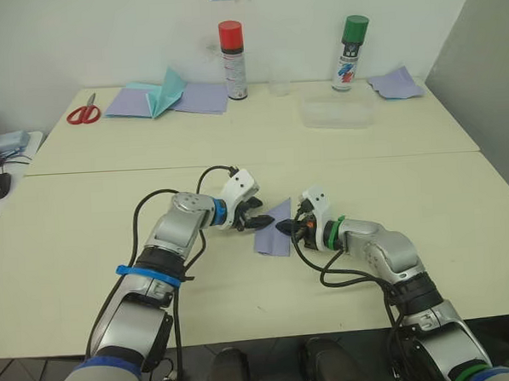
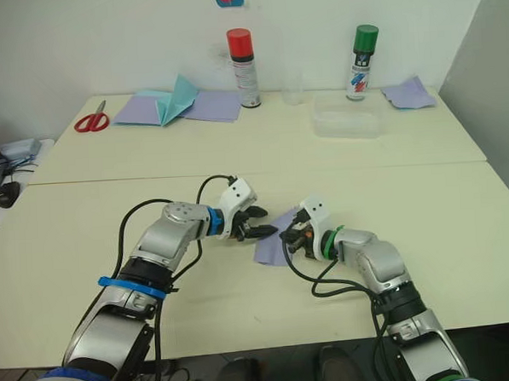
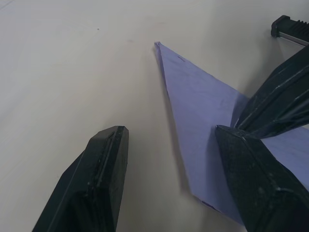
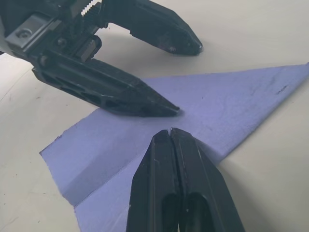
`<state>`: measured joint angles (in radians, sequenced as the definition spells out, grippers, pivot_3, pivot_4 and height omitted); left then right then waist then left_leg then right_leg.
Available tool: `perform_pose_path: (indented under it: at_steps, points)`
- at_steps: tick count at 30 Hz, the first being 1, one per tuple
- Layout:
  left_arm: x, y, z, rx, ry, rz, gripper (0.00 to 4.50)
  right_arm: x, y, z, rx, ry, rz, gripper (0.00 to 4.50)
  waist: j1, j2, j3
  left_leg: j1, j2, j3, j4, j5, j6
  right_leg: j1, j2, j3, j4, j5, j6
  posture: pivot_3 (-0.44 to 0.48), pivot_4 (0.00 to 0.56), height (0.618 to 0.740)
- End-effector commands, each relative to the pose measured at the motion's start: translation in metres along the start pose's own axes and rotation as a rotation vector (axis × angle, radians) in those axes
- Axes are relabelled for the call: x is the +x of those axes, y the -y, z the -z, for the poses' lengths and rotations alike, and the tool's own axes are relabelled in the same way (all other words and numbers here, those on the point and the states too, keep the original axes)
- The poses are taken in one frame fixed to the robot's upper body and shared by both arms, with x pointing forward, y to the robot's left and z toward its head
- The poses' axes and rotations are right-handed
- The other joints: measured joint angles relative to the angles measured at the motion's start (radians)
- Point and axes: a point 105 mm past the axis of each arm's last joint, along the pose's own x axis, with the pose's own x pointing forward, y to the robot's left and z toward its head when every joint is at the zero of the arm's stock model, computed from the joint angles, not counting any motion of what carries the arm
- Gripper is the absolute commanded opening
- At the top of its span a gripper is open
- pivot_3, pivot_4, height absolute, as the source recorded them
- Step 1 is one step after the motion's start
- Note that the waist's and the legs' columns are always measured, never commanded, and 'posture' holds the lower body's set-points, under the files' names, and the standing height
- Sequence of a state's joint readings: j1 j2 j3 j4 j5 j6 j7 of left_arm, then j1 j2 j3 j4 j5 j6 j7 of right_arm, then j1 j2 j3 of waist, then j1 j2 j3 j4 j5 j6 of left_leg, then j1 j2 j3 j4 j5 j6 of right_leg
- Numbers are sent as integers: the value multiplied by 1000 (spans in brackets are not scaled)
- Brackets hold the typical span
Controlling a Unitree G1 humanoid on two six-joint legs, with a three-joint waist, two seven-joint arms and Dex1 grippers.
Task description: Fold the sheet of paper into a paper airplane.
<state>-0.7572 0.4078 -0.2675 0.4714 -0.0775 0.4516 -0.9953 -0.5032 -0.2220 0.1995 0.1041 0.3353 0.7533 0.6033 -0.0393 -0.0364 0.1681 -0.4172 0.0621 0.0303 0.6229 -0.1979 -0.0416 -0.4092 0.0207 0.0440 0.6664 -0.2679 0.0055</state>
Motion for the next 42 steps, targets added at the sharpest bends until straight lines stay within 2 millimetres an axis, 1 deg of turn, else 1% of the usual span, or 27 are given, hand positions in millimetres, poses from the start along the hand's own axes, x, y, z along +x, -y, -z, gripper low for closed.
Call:
perform_pose_path:
  at_steps: [1,2,5,10,11,14,16,18,21,24,25,29,32,36,38,42]
  points:
    - [2,11,6,-25,-12,61,2795,-4,9,1,9,-6,51,0,0,0,0,0,0,0,0,0,0,0,0,0,0,0,0,0,150,740]
    - [1,14,7,-30,-12,76,2577,-4,8,1,12,-4,50,0,0,0,0,0,0,0,0,0,0,0,0,0,0,0,0,0,150,740]
    - [1,18,7,-49,-3,91,1713,-3,7,0,17,0,49,0,1,0,0,0,0,0,0,0,0,0,0,0,0,0,0,0,150,740]
    - [-1,14,7,-59,-7,68,137,-3,6,0,18,2,47,0,4,0,0,0,0,0,1,0,0,0,0,0,0,0,0,0,150,740]
    - [-1,13,7,-69,-4,58,26,-3,6,-1,17,5,46,0,4,0,0,0,0,0,1,0,0,0,0,0,0,0,0,0,150,740]
    - [-3,12,9,-124,10,38,26,-3,7,-5,-6,14,58,0,4,0,0,0,0,0,1,0,0,0,0,0,0,0,0,0,150,740]
    - [-11,18,14,-191,20,45,26,-5,2,-16,-24,46,36,0,2,0,0,0,0,0,1,0,0,0,0,0,1,0,0,0,150,740]
    - [-18,25,19,-291,34,15,26,-8,-3,-29,-32,78,8,0,-2,0,0,0,0,0,0,0,0,0,0,1,1,0,0,0,150,740]
    - [-27,33,16,-478,74,-46,26,-12,-12,-37,-63,87,-27,0,-2,0,0,-2,1,-1,0,0,0,-1,-1,0,1,0,-1,0,150,740]
    - [-33,45,9,-633,110,-65,26,-11,-20,-37,-69,70,-52,0,-1,0,0,-4,1,-2,0,0,0,-2,-1,0,0,0,-1,0,150,740]
    - [-34,46,8,-662,112,-87,26,-11,-21,-37,-71,66,-56,0,-1,0,0,-4,0,-2,0,0,0,-2,-1,0,0,0,-1,0,150,740]
    - [-41,42,16,-814,106,-275,26,-12,-22,-41,-82,80,-51,0,5,0,0,-4,0,-3,2,0,0,-2,-2,-1,1,0,0,0,150,740]
    - [-51,43,18,-865,103,-394,26,-17,-22,-47,-100,102,-47,0,6,-1,1,-4,-1,-2,3,0,0,-1,-2,0,1,1,1,0,150,740]
    - [-61,48,28,-927,104,-542,26,-25,-26,-47,-141,109,-60,0,7,-1,1,-4,-1,-2,3,0,0,-1,-2,0,0,1,1,0,150,740]
    - [-60,51,29,-972,121,-581,26,-28,-28,-44,-156,98,-69,0,7,-1,1,-4,-1,-2,2,0,0,-1,-3,0,0,1,1,0,150,740]
    - [-51,59,23,-1021,144,-568,26,-33,-25,-32,-149,65,-53,0,7,-1,1,-4,-2,-2,3,0,0,-1,-4,0,0,1,2,0,150,740]
